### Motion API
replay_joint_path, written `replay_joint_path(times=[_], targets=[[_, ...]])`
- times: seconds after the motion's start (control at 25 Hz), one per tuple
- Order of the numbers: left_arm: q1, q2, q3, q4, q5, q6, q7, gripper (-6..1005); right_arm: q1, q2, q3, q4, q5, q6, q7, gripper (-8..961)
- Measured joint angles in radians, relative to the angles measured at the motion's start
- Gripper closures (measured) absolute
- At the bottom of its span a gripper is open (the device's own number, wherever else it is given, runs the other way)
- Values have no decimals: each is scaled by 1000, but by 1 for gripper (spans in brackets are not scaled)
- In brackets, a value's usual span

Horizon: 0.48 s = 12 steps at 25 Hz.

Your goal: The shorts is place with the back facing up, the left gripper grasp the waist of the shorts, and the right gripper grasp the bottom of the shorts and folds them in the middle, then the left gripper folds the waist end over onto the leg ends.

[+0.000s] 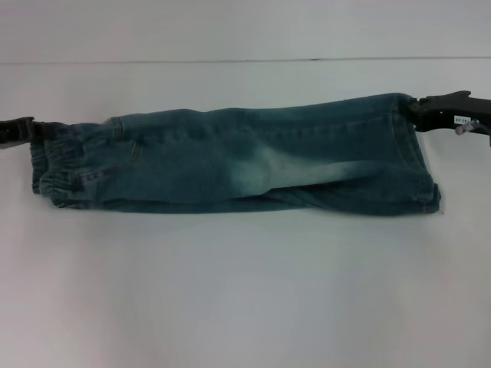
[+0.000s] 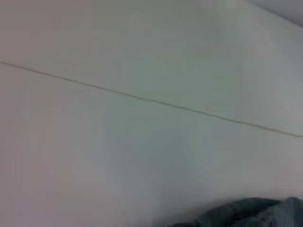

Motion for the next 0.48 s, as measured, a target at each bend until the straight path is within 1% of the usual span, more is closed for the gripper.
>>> replay_joint_path(times=[0.16,0.28,0.32,0.4,0.48], targets=[[-8,0,27,-4,1,3,-4,926,5,13,-6,0,-2,28,7,943],[-9,0,28,-5,1,4,-5,914,7,17,-11,0,-3,36,11,942],[-9,0,28,-5,1,3,-5,882,7,17,-13,0,-4,37,11,942],[-6,0,28,-3,1,1,-5,817,7,18,-18,1,-4,41,11,736],[-2,0,25,2,1,4,-5,752,7,18,-19,1,-3,42,11,654]])
